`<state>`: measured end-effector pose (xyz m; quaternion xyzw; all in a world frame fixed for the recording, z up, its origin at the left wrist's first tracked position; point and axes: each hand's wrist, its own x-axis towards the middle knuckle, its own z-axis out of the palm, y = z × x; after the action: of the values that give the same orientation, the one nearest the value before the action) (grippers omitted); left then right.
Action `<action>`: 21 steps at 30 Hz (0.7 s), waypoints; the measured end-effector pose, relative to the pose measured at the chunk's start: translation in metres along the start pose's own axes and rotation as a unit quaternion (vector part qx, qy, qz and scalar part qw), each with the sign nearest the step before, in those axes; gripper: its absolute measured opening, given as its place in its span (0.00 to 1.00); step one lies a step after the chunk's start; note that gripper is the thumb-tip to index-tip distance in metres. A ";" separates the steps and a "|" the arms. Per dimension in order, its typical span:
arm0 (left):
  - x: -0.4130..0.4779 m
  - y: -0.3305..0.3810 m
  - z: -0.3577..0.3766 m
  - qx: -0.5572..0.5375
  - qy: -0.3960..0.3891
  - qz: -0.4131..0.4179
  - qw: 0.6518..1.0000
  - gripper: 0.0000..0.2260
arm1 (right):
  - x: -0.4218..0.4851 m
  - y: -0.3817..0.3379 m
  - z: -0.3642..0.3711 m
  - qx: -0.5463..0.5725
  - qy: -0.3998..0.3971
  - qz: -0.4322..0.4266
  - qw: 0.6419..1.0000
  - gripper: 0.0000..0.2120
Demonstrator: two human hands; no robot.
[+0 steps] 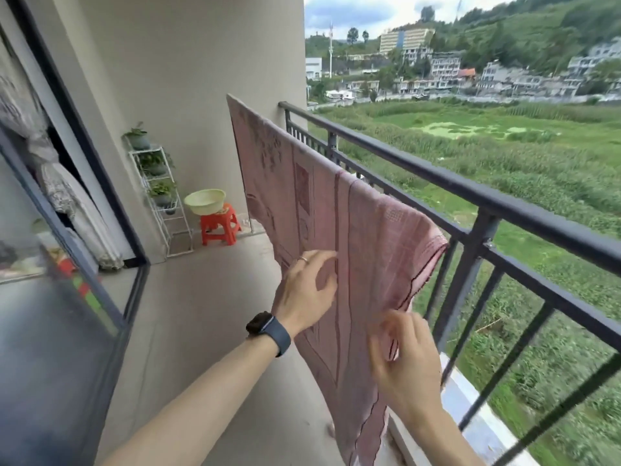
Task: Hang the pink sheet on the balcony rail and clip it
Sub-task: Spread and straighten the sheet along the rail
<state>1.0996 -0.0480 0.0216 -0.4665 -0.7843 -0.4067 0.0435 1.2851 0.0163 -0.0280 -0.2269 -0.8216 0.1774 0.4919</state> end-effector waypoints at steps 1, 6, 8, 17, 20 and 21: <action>-0.011 -0.025 0.005 0.036 -0.032 -0.035 0.998 0.18 | -0.008 -0.003 0.015 -0.023 -0.052 -0.009 0.998 0.08; -0.047 -0.127 -0.003 0.166 -0.152 -0.132 0.965 0.23 | -0.015 -0.021 0.097 -0.047 -0.266 0.041 0.962 0.15; -0.049 -0.161 -0.019 0.190 -0.164 -0.152 0.956 0.24 | -0.006 -0.026 0.134 -0.044 -0.320 0.025 0.946 0.16; 0.024 -0.350 -0.120 0.231 -0.121 -0.206 0.943 0.23 | 0.080 -0.069 0.336 -0.073 -0.370 -0.039 0.925 0.16; 0.086 -0.402 -0.165 0.240 -0.112 -0.195 0.944 0.22 | 0.138 -0.089 0.396 -0.109 -0.345 -0.061 0.930 0.16; 0.108 -0.417 -0.180 0.247 -0.107 -0.186 0.945 0.21 | 0.161 -0.096 0.415 -0.121 -0.338 -0.066 0.931 0.16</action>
<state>0.6627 -0.1924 -0.0594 -0.3273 -0.9331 -0.1487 -0.0028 0.8310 -0.0039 -0.0498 -0.1562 -0.9676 0.1099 0.1649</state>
